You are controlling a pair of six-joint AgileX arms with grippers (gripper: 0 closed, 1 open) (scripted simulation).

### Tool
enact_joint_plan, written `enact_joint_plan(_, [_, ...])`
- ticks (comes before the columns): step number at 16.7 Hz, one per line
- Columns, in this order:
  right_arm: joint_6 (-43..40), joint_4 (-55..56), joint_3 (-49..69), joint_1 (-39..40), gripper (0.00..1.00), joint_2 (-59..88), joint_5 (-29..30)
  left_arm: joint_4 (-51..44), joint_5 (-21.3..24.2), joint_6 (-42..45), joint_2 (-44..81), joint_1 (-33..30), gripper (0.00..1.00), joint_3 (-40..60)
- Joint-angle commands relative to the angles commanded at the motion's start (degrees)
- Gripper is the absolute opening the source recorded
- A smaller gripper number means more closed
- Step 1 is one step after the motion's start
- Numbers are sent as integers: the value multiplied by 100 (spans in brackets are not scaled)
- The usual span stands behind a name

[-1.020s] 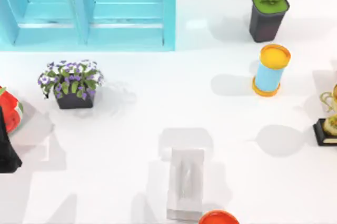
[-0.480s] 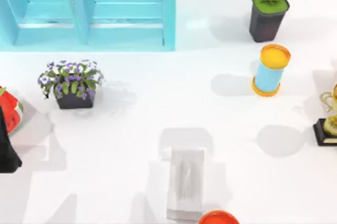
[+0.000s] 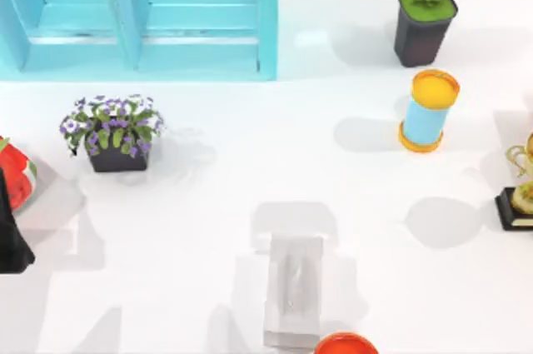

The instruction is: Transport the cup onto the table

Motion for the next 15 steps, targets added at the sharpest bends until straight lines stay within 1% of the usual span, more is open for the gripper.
enact_joint_plan(10, [0, 0, 0, 0, 2, 0, 0, 0, 0, 0, 0, 0, 100, 0])
enact_joint_plan(11, [0, 0, 0, 0, 0, 0, 0, 0, 0, 0, 0, 0, 100, 0])
enact_joint_plan(15, [0, 0, 0, 0, 0, 0, 0, 0, 0, 0, 0, 0, 100, 0])
